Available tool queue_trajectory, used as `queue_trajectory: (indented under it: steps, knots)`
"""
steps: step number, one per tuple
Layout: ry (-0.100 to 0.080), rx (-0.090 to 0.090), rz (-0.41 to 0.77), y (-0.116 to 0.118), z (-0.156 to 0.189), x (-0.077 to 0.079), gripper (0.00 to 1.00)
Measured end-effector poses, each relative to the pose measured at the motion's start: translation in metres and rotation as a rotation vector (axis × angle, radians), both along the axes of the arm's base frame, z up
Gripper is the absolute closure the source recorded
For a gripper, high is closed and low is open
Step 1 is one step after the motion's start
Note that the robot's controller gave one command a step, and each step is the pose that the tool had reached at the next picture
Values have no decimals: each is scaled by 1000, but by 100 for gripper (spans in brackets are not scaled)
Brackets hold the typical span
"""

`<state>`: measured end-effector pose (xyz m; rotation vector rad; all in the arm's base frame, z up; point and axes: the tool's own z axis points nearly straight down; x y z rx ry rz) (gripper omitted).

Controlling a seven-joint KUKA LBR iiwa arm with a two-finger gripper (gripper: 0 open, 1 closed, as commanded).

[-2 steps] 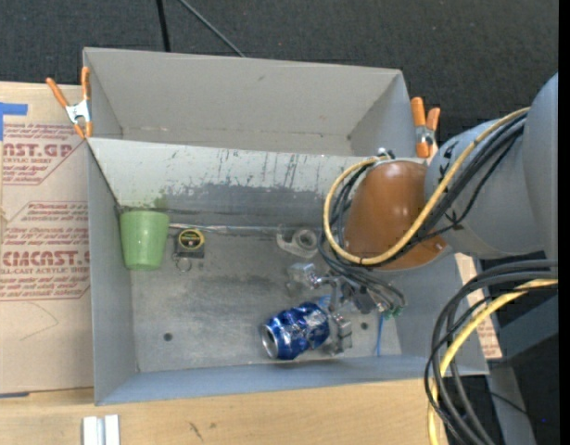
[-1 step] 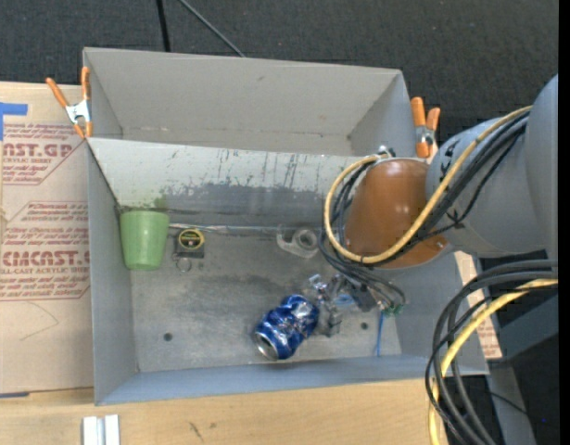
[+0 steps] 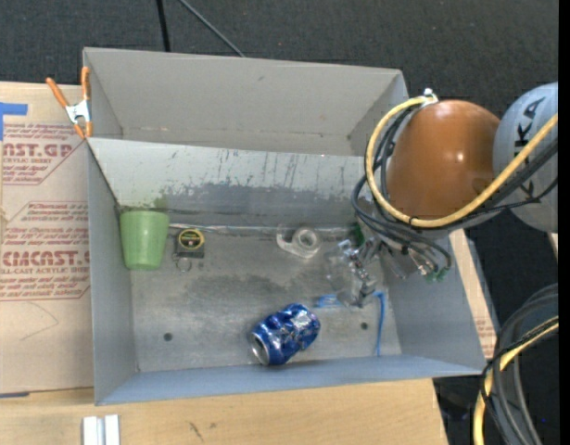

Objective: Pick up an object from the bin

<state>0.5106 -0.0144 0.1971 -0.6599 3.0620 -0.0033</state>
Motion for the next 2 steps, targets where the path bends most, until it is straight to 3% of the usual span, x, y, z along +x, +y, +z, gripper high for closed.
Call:
queue_trajectory:
  steps: [1,2]
  knots:
    - [7,1,0,0,-5,-1,0]
    - [17,2,-78,-42,-127,-5,0]
